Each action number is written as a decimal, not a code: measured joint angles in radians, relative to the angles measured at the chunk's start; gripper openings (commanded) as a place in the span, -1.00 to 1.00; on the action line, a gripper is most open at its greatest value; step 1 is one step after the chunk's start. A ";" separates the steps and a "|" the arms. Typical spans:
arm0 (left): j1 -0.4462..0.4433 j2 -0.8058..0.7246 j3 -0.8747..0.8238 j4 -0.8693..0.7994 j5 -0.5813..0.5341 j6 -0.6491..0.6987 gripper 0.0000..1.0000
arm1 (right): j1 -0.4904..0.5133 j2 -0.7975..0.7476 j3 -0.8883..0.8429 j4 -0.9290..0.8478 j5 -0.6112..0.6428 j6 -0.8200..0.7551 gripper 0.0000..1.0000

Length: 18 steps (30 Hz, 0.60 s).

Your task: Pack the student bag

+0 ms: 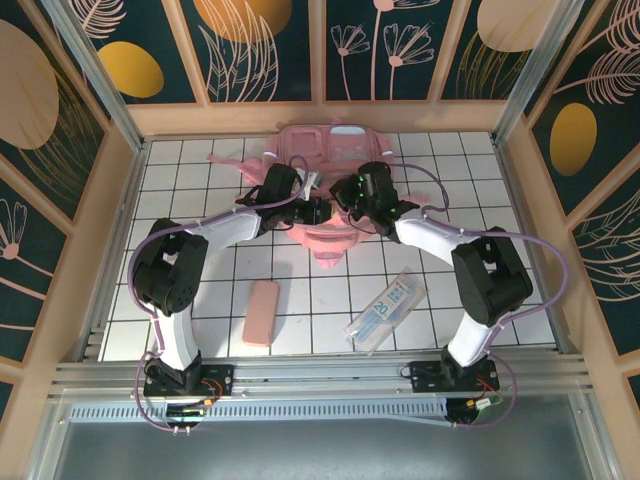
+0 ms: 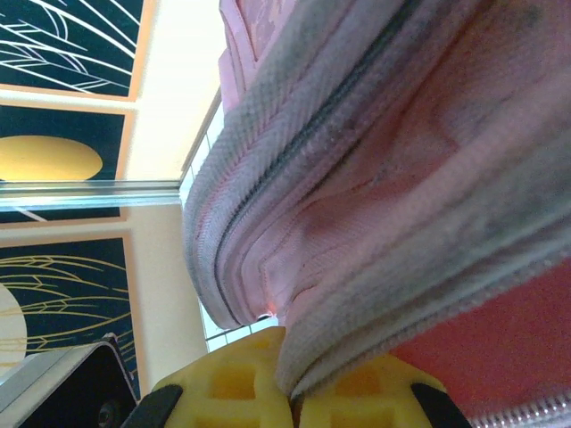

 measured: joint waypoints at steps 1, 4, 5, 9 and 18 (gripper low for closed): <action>0.000 0.000 0.000 0.000 -0.001 0.002 -0.95 | 0.000 -0.003 0.000 -0.003 0.001 -0.007 -1.00; 0.000 -0.003 -0.002 0.000 -0.001 0.016 -1.00 | 0.002 -0.009 0.000 -0.019 0.013 -0.031 -1.00; 0.001 -0.008 -0.008 0.000 0.000 0.022 -1.00 | 0.002 -0.011 0.000 -0.026 0.015 -0.043 -1.00; 0.019 -0.062 -0.071 0.006 -0.001 0.052 -1.00 | 0.003 -0.025 0.000 -0.063 0.019 -0.097 -1.00; 0.073 -0.201 -0.212 0.025 0.012 0.143 -1.00 | -0.055 -0.088 -0.038 -0.070 -0.060 -0.135 -1.00</action>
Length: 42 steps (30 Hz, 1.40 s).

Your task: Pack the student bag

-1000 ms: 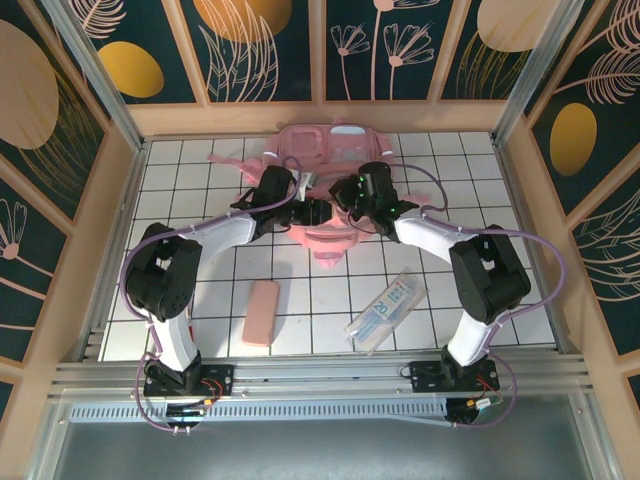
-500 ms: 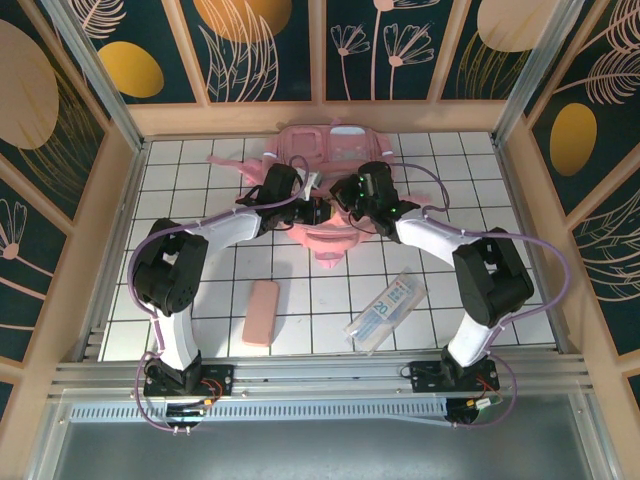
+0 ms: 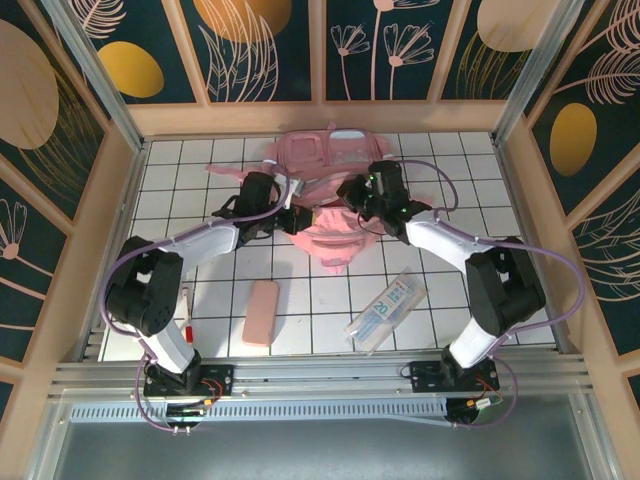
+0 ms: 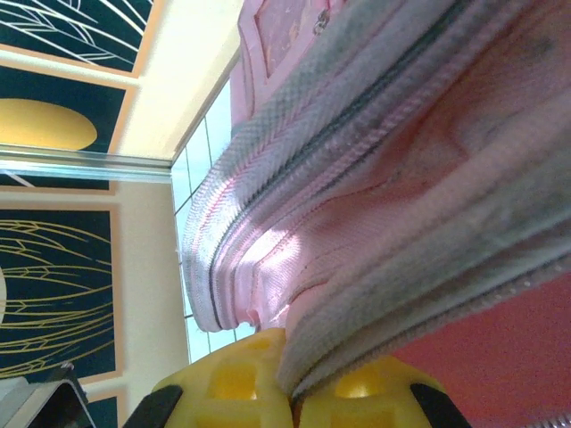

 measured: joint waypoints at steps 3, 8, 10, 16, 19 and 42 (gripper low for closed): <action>0.028 -0.016 -0.019 0.000 -0.005 0.036 -1.00 | -0.038 -0.013 -0.016 -0.001 -0.048 -0.011 -1.00; 0.062 -0.055 -0.035 -0.010 -0.024 0.113 -1.00 | -0.116 -0.015 -0.008 -0.038 -0.185 -0.045 -1.00; 0.072 -0.061 -0.035 -0.029 -0.074 0.160 -1.00 | -0.160 -0.015 0.014 -0.063 -0.243 -0.058 -1.00; 0.091 -0.057 -0.034 -0.029 -0.177 0.283 -1.00 | -0.225 -0.016 0.099 -0.124 -0.367 -0.065 -1.00; 0.096 -0.045 -0.034 -0.002 -0.214 0.320 -1.00 | -0.230 -0.016 0.127 -0.132 -0.402 -0.051 -1.00; 0.243 0.195 0.148 0.095 -0.264 0.272 0.98 | -0.237 -0.016 0.200 -0.166 -0.472 0.002 -1.00</action>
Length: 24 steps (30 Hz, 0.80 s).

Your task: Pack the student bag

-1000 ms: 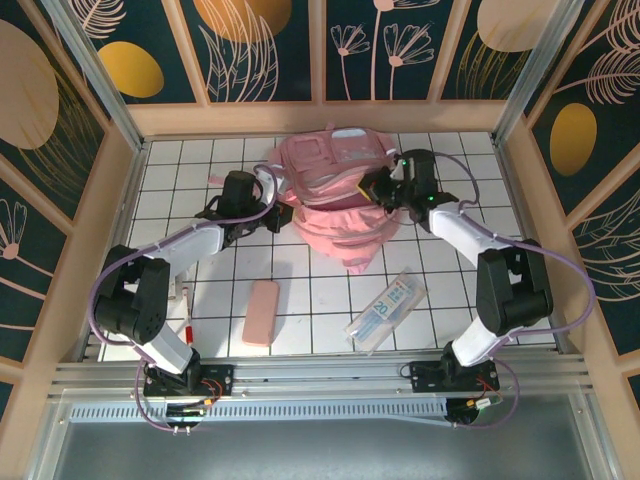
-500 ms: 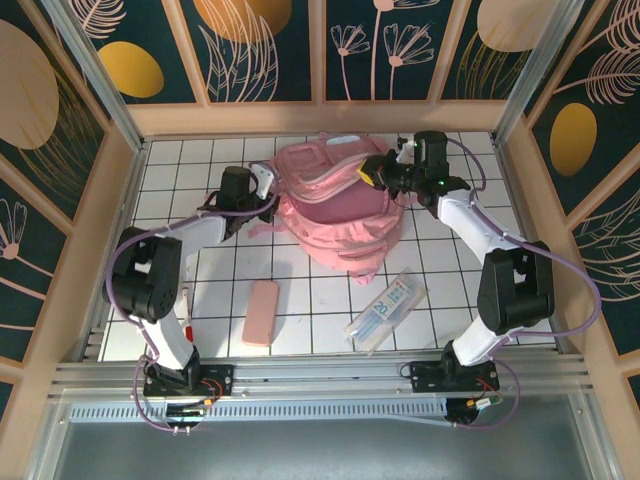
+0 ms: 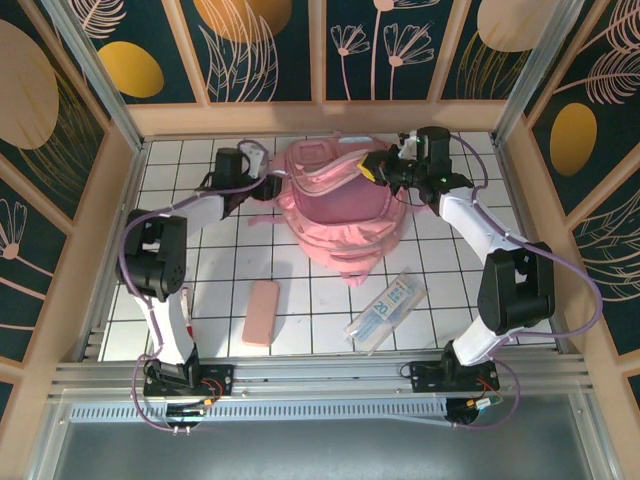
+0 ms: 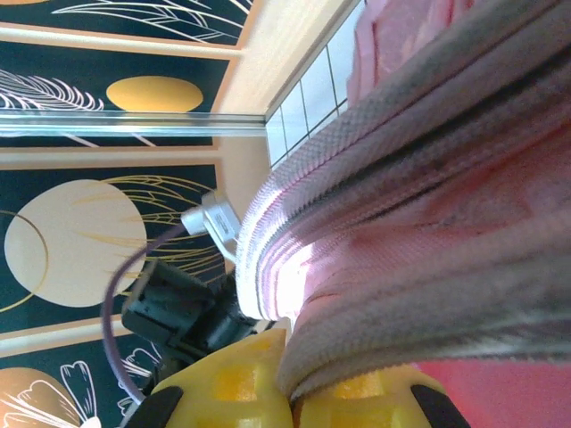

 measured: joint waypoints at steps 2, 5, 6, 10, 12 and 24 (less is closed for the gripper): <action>0.014 -0.112 -0.146 0.084 0.025 0.021 0.98 | 0.002 0.000 0.000 0.006 0.001 0.016 -1.00; -0.002 -0.261 -0.247 0.132 0.117 0.104 0.98 | 0.011 0.000 -0.011 0.042 0.014 0.055 -1.00; -0.015 -0.279 -0.231 0.124 0.146 0.145 0.98 | 0.016 0.000 -0.017 0.058 0.022 0.070 -1.00; -0.141 -0.284 -0.105 0.049 0.153 0.341 0.98 | 0.039 0.000 -0.026 0.087 0.048 0.106 -1.00; -0.224 -0.284 -0.097 0.057 0.111 0.402 0.98 | 0.050 0.000 -0.026 0.094 0.059 0.120 -0.99; -0.364 -0.211 -0.090 0.232 -0.203 0.618 0.86 | 0.117 -0.001 -0.052 0.098 0.115 0.131 -0.87</action>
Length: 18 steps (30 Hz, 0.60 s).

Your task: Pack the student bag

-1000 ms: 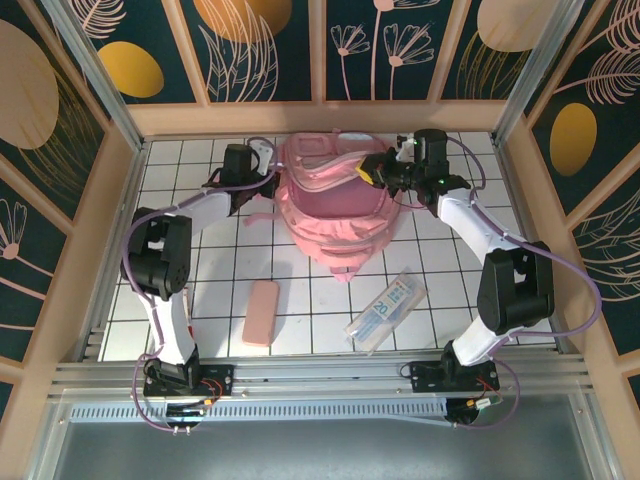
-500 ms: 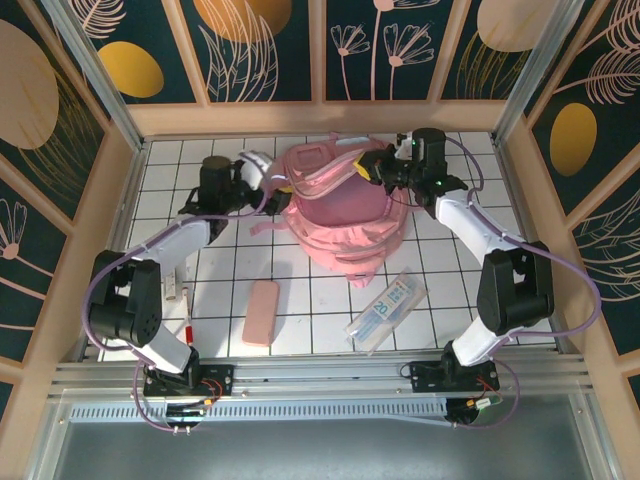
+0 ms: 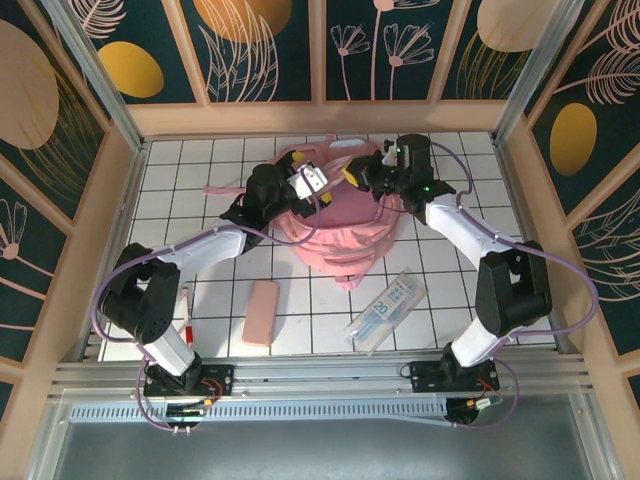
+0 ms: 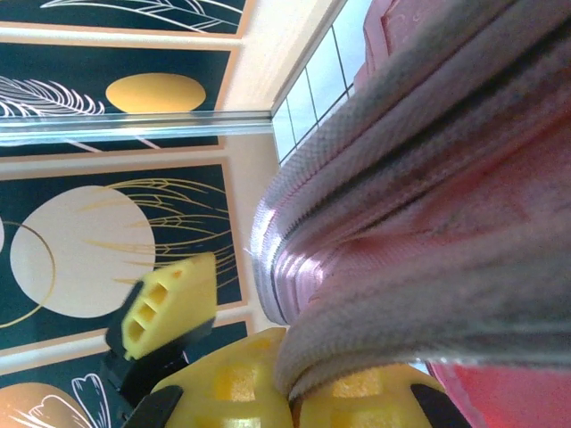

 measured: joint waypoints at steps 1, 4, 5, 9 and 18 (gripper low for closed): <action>-0.003 0.013 0.011 0.006 -0.019 0.018 0.51 | 0.006 -0.002 0.000 -0.001 0.007 -0.001 -0.81; -0.013 0.057 0.045 0.007 -0.040 0.058 -1.00 | 0.015 -0.018 -0.005 -0.013 0.029 -0.011 -0.64; -0.015 0.069 0.048 0.008 -0.047 0.065 -1.00 | 0.016 -0.029 -0.011 -0.021 0.035 -0.018 -0.50; -0.020 0.091 0.045 0.032 -0.078 0.074 -1.00 | 0.014 -0.106 -0.026 -0.106 0.082 -0.080 -0.04; -0.011 0.119 0.214 -0.167 -0.103 0.058 -1.00 | 0.072 -0.388 -0.207 -0.604 0.586 -0.189 0.99</action>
